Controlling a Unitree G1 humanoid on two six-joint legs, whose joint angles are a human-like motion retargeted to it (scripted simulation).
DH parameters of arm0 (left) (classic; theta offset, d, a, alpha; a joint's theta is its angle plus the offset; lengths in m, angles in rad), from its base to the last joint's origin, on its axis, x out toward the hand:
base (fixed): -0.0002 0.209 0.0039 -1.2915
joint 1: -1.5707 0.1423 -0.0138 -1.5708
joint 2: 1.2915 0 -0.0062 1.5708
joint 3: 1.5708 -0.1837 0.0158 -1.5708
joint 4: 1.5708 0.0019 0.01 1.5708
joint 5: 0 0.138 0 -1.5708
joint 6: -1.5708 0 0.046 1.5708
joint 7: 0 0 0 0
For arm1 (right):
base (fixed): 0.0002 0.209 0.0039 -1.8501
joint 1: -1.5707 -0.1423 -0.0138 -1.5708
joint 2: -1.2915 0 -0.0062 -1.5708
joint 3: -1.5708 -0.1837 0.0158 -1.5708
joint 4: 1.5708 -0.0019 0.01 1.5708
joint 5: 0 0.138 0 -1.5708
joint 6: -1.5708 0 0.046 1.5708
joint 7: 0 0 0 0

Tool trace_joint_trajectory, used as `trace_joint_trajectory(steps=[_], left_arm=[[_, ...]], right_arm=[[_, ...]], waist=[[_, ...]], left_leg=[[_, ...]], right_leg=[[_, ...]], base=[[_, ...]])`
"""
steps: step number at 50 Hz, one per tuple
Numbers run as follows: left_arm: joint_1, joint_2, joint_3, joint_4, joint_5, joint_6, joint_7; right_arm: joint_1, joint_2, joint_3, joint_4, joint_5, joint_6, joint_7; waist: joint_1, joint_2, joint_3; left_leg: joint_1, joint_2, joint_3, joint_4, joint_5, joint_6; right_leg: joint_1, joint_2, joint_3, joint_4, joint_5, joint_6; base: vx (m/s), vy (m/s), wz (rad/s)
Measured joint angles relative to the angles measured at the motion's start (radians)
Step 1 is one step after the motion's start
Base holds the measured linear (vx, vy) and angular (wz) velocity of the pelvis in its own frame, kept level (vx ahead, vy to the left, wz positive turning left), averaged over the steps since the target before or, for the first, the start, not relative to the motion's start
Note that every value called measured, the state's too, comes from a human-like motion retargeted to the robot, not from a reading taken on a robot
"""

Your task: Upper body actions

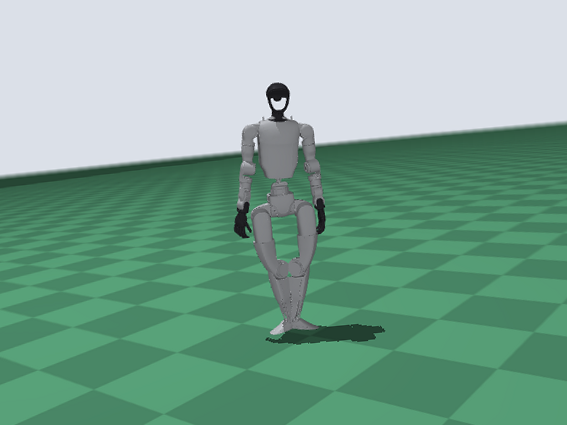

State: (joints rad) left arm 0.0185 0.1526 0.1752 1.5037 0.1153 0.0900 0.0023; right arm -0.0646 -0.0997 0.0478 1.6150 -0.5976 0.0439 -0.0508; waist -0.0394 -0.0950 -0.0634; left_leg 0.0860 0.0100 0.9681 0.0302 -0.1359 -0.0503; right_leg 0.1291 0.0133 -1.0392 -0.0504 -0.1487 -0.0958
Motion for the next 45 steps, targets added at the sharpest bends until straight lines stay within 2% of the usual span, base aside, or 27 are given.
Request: trace_joint_trajectory(steps=[5,7,9,10,12,13,14,15,17,22,25,30,31,32,33,35,37,40,42,43,45], left_arm=[[0.005,0.017,-0.042,-0.004,0.046,-0.021,0.043],[0.009,0.026,-0.043,0.002,0.05,-0.018,0.036],[0.013,0.034,-0.036,0.008,0.051,-0.016,0.032],[0.016,0.037,-0.032,0.01,0.049,-0.015,0.033],[0.025,0.041,-0.027,0.024,0.042,-0.012,0.041],[0.028,0.04,-0.025,0.032,0.041,-0.01,0.044],[0.033,0.037,-0.021,0.039,0.038,-0.008,0.045],[0.039,0.032,-0.018,0.046,0.036,-0.006,0.047],[0.049,0.02,-0.018,0.049,0.029,-0.006,0.048],[0.073,-0.007,-0.018,0.03,0.037,-0.011,0.048],[0.084,-0.022,-0.009,0.02,0.044,-0.013,0.043],[0.102,-0.02,-0.008,0.013,0.05,-0.013,0.039],[0.102,-0.015,-0.009,0.015,0.053,-0.01,0.038],[0.102,-0.011,-0.01,0.015,0.055,-0.007,0.038],[0.102,-0.009,-0.013,0.014,0.056,-0.004,0.038],[0.102,-0.007,-0.017,0.006,0.058,0.001,0.039],[0.098,-0.006,-0.014,-0.021,0.063,0.015,0.03],[0.08,0.001,-0.008,-0.076,0.069,0.021,0.018],[0.056,0.018,-0.012,-0.112,0.081,0.015,0.018],[0.047,0.026,-0.01,-0.128,0.09,0.013,0.022],[0.044,0.03,-0.005,-0.152,0.093,0.007,0.044]], right_arm=[[0.0,0.005,-0.007,-0.001,-0.006,0.003,0.015],[-0.007,0.01,-0.002,-0.015,-0.015,0.001,0.024],[-0.018,0.015,0.0,-0.036,-0.025,-0.002,0.036],[-0.022,0.017,0.0,-0.049,-0.029,-0.004,0.044],[-0.029,0.017,-0.001,-0.086,-0.037,-0.018,0.062],[-0.031,0.015,-0.001,-0.101,-0.038,-0.022,0.067],[-0.034,0.013,0.002,-0.113,-0.037,-0.025,0.067],[-0.037,0.012,0.005,-0.125,-0.035,-0.027,0.065],[-0.049,0.007,0.012,-0.14,-0.023,-0.03,0.058],[-0.091,-0.002,0.031,-0.15,-0.014,-0.032,0.066],[-0.112,0.004,0.049,-0.152,-0.015,-0.026,0.059],[-0.117,0.013,0.077,-0.158,0.0,-0.032,0.062],[-0.115,0.013,0.081,-0.16,-0.004,-0.034,0.062],[-0.113,0.012,0.083,-0.163,-0.008,-0.035,0.06],[-0.11,0.008,0.082,-0.165,-0.012,-0.036,0.056],[-0.107,0.001,0.074,-0.161,-0.018,-0.037,0.046],[-0.109,-0.006,0.065,-0.136,-0.014,-0.03,0.022],[-0.121,-0.013,0.067,-0.087,0.019,-0.013,-0.019],[-0.121,-0.025,0.057,-0.056,0.043,-0.009,-0.033],[-0.12,-0.03,0.05,-0.037,0.053,-0.007,-0.036],[-0.101,-0.039,0.045,-0.009,0.062,0.0,-0.037]], waist=[[0.015,-0.045,-0.007],[0.01,-0.078,-0.004],[-0.008,-0.112,0.0],[-0.019,-0.126,0.001],[-0.04,-0.124,-0.001],[-0.047,-0.113,-0.001],[-0.039,-0.101,0.004],[-0.023,-0.089,0.011],[0.004,-0.079,0.031],[0.045,-0.047,0.082],[0.09,-0.025,0.11],[0.163,-0.005,0.138],[0.172,0.007,0.145],[0.172,0.016,0.15],[0.153,0.018,0.151],[0.11,0.019,0.145],[0.077,0.043,0.139],[0.04,0.055,0.141],[0.04,0.067,0.142],[0.05,0.063,0.138],[0.111,0.053,0.12]], left_leg=[[0.04,0.034,0.033,0.082,0.103,0.006],[0.042,0.057,0.043,0.166,0.164,0.046],[0.022,0.093,0.024,0.293,0.194,0.122],[-0.002,0.116,-0.006,0.371,0.196,0.164],[-0.076,0.18,-0.116,0.552,0.19,0.193],[-0.108,0.2,-0.174,0.602,0.19,0.175],[-0.158,0.177,-0.279,0.631,0.19,0.144],[-0.219,0.132,-0.407,0.65,0.189,0.107],[-0.265,0.06,-0.529,0.632,0.168,0.074],[-0.261,0.044,-0.551,0.424,0.137,0.141],[-0.276,0.005,-0.677,0.271,0.128,0.155],[-0.304,-0.072,-1.104,0.124,0.164,0.062],[-0.289,-0.077,-1.163,0.09,0.197,0.012],[-0.276,-0.079,-1.195,0.066,0.233,-0.016],[-0.268,-0.076,-1.172,0.059,0.275,-0.001],[-0.253,-0.077,-1.101,0.076,0.224,0.042],[-0.237,-0.016,-0.912,0.078,0.197,0.066],[-0.226,-0.027,-0.93,0.071,0.176,0.086],[-0.195,-0.005,-0.832,0.039,0.171,0.086],[-0.174,-0.011,-0.797,0.019,0.164,0.084],[-0.154,-0.022,-0.742,-0.001,0.143,0.082]], right_leg=[[0.007,-0.031,0.106,0.011,-0.015,-0.018],[0.013,-0.065,0.149,0.017,-0.02,-0.023],[0.016,-0.108,0.184,0.028,-0.023,-0.023],[0.016,-0.129,0.201,0.035,-0.024,-0.023],[0.007,-0.144,0.254,0.059,-0.028,-0.028],[0.001,-0.138,0.28,0.068,-0.029,-0.034],[-0.005,-0.129,0.322,0.073,-0.027,-0.044],[-0.011,-0.117,0.372,0.077,-0.022,-0.055],[-0.018,-0.113,0.463,0.083,-0.008,-0.073],[-0.049,-0.109,0.689,0.124,0.027,-0.09],[-0.081,-0.092,0.842,0.147,0.055,-0.091],[-0.117,-0.027,1.145,0.169,0.101,-0.087],[-0.124,0.003,1.222,0.185,0.107,-0.084],[-0.13,0.025,1.285,0.198,0.112,-0.08],[-0.134,0.033,1.323,0.204,0.115,-0.074],[-0.145,0.038,1.374,0.218,0.116,-0.061],[-0.165,0.079,1.459,0.251,0.119,-0.054],[-0.193,0.045,1.407,0.273,0.095,-0.038],[-0.205,-0.012,1.148,0.284,-0.009,-0.068],[-0.194,-0.057,0.962,0.278,-0.051,-0.071],[-0.181,-0.082,0.803,0.278,-0.086,-0.073]], base=[[-0.02,-0.24,-0.94],[-0.06,-0.26,-1.17],[-0.13,-0.32,-1.02],[-0.14,-0.33,-1.17],[-0.08,-0.19,-1.47],[-0.09,-0.16,-1.86],[-0.14,-0.2,-2.3],[-0.16,-0.17,-2.76],[-0.14,-0.07,-2.89],[-0.09,-0.06,-2.84],[-0.04,-0.01,-3.55],[0.04,0.04,-3.5],[0.07,0.1,-3.4],[0.05,0.16,-3.08],[0.06,0.21,-2.18],[0.07,0.26,-1.58],[0.07,0.3,-2.14],[-0.05,0.35,-1.95],[-0.09,0.27,-1.66],[0.01,0.25,-1.78],[0.1,0.23,-2.2]])
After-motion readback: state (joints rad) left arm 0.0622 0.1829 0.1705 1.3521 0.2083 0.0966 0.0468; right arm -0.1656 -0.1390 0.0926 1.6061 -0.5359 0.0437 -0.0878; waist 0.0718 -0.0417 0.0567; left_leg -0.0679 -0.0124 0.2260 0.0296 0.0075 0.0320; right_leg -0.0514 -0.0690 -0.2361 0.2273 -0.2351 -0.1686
